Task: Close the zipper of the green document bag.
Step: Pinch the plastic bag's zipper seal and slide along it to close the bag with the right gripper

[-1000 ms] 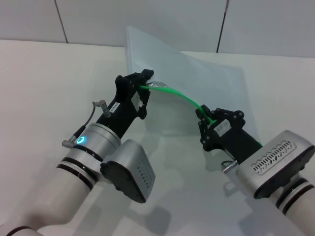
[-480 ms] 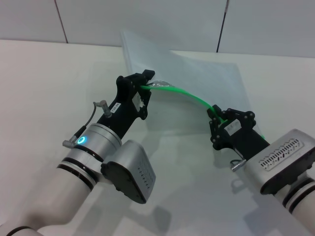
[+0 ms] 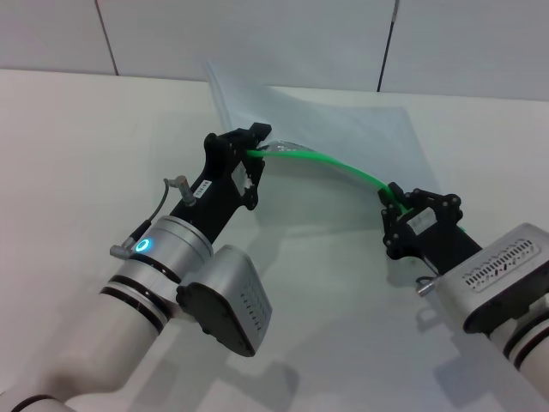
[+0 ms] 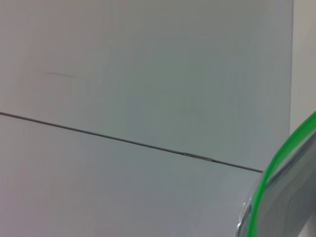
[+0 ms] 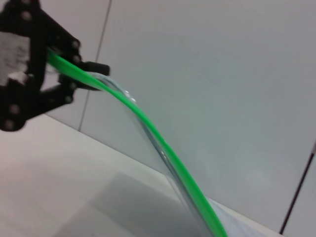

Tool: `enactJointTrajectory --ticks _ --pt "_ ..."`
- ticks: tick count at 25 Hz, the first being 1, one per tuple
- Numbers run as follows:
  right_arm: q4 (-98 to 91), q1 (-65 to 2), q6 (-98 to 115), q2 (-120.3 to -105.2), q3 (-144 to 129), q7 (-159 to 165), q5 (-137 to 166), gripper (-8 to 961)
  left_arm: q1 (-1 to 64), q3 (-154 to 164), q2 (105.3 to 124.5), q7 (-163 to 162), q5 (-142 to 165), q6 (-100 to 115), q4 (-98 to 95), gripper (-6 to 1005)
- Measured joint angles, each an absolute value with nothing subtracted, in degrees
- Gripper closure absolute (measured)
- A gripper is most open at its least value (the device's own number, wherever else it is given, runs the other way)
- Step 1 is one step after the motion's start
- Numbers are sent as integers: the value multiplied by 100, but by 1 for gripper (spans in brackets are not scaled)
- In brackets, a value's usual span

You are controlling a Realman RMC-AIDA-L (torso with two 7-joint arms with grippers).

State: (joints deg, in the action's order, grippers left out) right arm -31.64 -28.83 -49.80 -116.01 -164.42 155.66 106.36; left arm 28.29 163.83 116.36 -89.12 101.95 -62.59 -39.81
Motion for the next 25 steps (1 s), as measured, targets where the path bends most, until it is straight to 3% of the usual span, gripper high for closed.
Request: enactJointTrajectory --ticks 25 --pt "-2848 -2865 -4949 -11601 -16435 15565 10248 851 2830 16392 11636 -8912 10194 -6239 -3981 934"
